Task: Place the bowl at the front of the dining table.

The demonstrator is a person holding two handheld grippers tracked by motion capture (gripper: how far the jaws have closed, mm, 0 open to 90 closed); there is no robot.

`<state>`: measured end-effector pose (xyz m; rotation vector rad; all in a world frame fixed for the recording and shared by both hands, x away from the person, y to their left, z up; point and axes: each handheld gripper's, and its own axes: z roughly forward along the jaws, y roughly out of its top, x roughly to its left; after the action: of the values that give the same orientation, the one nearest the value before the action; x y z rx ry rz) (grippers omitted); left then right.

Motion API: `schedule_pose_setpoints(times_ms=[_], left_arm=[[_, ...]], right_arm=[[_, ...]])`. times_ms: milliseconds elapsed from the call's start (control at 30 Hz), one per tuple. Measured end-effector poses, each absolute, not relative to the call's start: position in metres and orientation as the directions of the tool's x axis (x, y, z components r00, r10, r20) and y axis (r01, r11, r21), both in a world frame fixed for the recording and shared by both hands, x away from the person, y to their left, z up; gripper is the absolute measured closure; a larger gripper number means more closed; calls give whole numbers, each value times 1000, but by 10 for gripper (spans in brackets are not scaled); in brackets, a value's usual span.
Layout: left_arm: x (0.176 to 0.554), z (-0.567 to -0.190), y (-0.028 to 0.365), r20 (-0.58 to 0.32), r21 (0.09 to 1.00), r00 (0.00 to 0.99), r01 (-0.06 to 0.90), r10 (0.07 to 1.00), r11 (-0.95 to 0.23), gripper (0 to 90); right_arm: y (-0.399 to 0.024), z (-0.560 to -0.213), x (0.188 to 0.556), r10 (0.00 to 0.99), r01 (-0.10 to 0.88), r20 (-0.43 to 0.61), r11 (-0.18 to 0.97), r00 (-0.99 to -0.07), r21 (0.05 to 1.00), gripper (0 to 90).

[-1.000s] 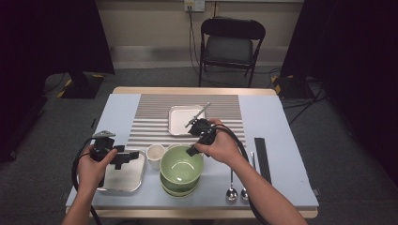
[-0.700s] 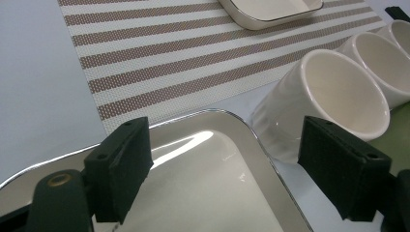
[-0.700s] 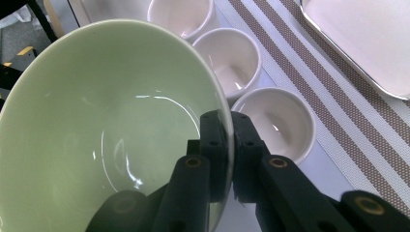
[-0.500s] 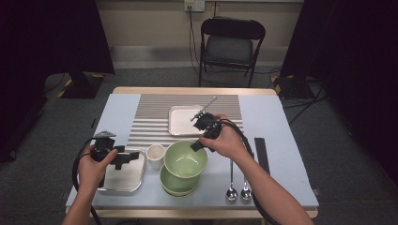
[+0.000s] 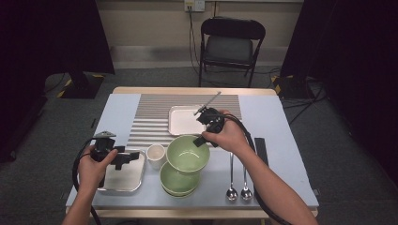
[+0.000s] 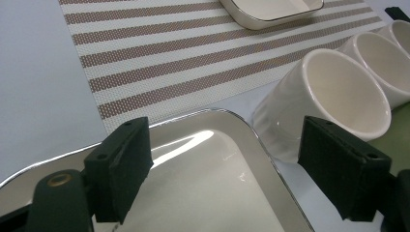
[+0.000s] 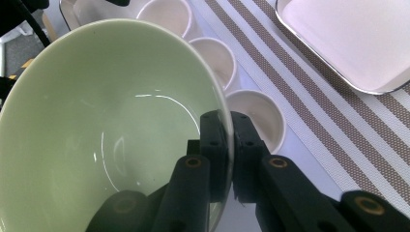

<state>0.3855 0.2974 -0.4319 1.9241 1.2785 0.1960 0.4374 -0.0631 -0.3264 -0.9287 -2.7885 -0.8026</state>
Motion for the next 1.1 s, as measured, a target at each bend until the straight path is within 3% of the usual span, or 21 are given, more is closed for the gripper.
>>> schedule_pose_setpoints(times_ms=[1100], left_arm=[[385,-432,299,-294,687,472,709,831,-159,190]], right_arm=[[-79,-320,464,625,668,265,596,-734,445,857]])
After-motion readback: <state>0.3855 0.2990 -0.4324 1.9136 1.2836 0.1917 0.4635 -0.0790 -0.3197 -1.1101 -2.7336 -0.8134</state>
